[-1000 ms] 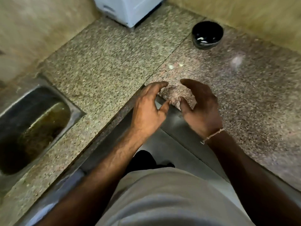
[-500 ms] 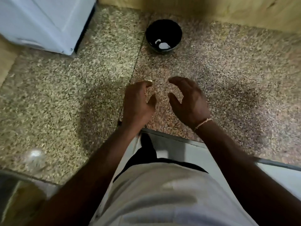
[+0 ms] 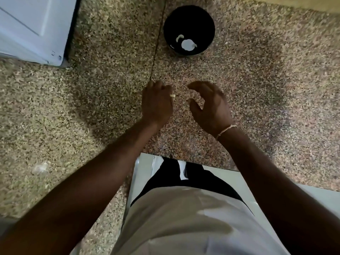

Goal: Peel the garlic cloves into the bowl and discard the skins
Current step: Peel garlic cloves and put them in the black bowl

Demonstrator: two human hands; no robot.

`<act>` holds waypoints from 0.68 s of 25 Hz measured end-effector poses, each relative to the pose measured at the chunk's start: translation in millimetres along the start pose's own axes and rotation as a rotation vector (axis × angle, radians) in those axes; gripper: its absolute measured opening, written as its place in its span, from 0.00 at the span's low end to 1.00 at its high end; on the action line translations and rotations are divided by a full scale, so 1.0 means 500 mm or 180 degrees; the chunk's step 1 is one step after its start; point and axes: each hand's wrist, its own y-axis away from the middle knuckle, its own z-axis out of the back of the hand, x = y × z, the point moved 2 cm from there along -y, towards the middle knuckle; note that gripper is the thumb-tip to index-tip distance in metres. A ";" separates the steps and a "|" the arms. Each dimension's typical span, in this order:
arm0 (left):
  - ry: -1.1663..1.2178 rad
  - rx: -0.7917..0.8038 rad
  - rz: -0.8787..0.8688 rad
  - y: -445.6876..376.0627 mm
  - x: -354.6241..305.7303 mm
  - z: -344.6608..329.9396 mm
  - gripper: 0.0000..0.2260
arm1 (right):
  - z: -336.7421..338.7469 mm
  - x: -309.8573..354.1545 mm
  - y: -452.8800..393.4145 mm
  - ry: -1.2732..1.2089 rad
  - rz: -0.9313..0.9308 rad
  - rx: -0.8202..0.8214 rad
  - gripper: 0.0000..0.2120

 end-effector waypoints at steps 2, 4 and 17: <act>-0.0172 -0.0091 -0.0076 -0.001 -0.001 -0.006 0.10 | -0.005 -0.013 -0.015 -0.0027 -0.0056 -0.0004 0.18; -0.0225 -0.0108 -0.0097 0.000 -0.002 -0.011 0.08 | -0.008 -0.019 -0.028 -0.0037 -0.0060 -0.0014 0.17; 0.0701 -0.0928 0.0183 -0.176 -0.067 0.134 0.09 | 0.065 -0.020 -0.222 0.0019 -0.0007 -0.0453 0.19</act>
